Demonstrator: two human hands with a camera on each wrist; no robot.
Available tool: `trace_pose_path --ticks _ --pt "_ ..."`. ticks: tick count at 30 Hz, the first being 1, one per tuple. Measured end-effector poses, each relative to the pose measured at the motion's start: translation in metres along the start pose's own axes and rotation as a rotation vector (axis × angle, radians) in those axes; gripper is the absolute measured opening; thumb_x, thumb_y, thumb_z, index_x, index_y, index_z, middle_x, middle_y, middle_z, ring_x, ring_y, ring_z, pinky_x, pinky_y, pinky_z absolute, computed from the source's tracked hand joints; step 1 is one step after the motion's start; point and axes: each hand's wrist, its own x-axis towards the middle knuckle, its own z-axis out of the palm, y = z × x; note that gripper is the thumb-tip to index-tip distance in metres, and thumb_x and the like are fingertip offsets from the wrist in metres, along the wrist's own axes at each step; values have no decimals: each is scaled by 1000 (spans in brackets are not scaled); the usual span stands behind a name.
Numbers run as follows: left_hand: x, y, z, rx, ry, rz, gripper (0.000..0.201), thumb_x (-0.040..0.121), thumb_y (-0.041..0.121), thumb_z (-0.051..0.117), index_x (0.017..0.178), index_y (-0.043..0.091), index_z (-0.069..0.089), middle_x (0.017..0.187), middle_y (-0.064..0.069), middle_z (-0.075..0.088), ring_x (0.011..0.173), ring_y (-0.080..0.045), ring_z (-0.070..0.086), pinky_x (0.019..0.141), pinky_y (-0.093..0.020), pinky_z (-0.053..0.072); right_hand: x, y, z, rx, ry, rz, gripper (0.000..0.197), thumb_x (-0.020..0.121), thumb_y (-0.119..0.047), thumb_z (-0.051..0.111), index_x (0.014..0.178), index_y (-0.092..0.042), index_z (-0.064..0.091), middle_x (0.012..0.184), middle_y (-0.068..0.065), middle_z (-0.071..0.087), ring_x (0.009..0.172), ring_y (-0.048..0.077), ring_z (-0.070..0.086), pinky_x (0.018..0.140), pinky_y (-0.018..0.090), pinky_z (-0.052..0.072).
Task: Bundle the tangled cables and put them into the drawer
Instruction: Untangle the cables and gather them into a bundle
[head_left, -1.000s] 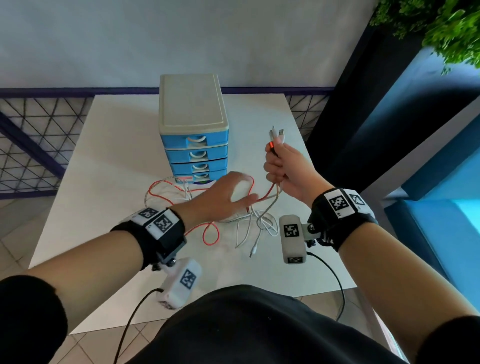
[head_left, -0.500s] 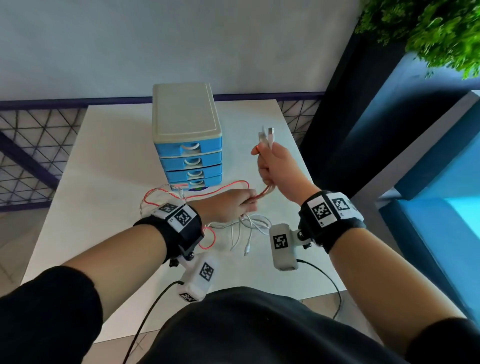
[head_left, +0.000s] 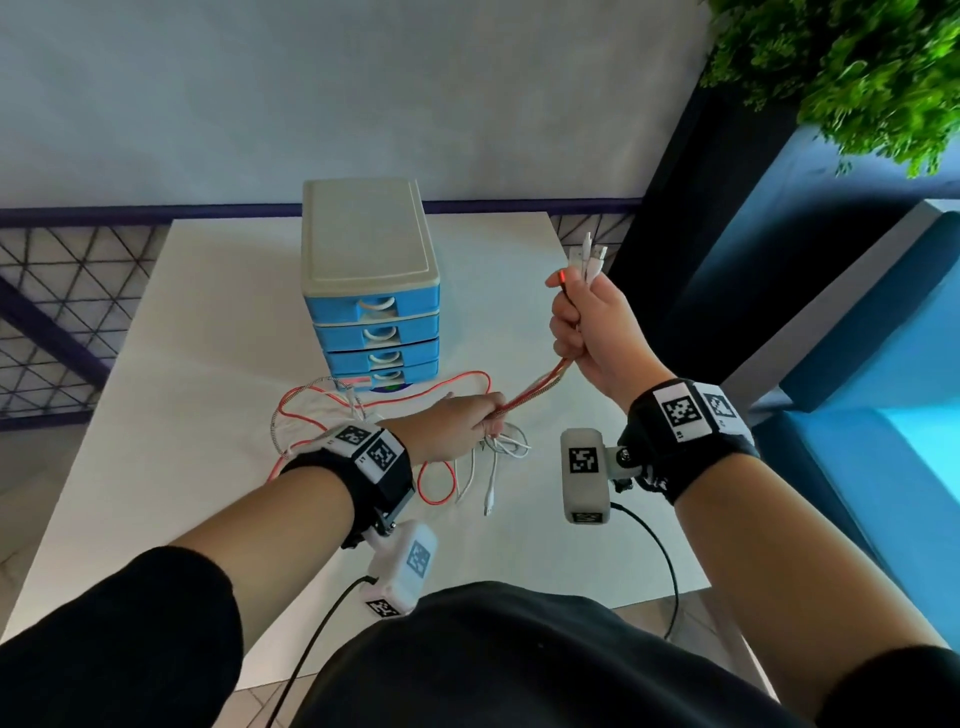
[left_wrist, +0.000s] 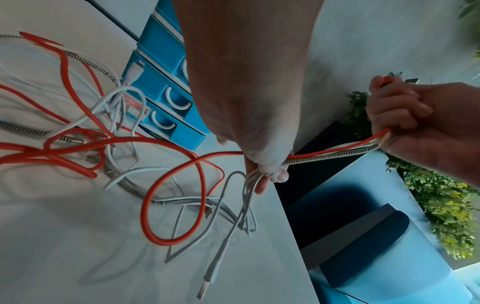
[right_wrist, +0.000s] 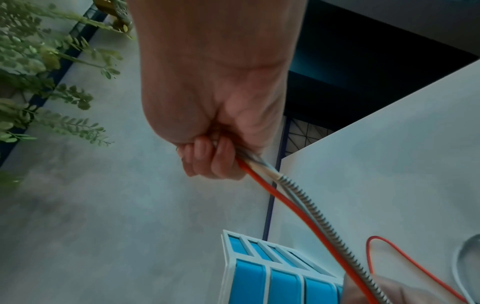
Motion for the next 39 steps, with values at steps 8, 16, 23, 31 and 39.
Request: trace_pose_path --ticks 8,16,23,31,39 --pt "13 2 -5 11 23 -15 12 95 33 49 89 23 49 83 5 56 82 -18 54 75 -30 42 2 -18 6 90 -48 11 26 105 -28 36 92 -12 52 53 -8 31 39 6 22 42 22 15" --pt "8 1 -17 -4 -49 -15 9 86 29 64 83 30 55 112 0 54 106 -16 53 92 -26 39 -1 -18 5 13 -158 61 27 105 -30 36 94 -12 54 56 -7 30 41 6 21 40 20 16" --pt "7 -18 -15 24 -131 -221 59 88 22 54 141 31 29 140 7 42 127 -17 44 106 -29 34 -2 -15 -1 42 -197 108 28 104 -31 37 93 -12 55 56 -7 30 40 5 22 40 20 14" --pt "11 -2 -35 -503 -289 -286 79 72 58 65 136 19 41 138 -4 50 126 -17 47 107 -28 30 -8 -6 0 -71 -226 162 29 105 -32 35 94 -12 54 56 -6 30 39 4 22 42 22 12" --pt "55 -14 -8 1 53 -138 26 90 10 51 111 7 67 116 -11 65 102 -21 59 90 -23 39 -22 6 -3 -278 -172 94 32 105 -34 31 100 -10 52 58 -3 30 42 11 32 49 24 31"
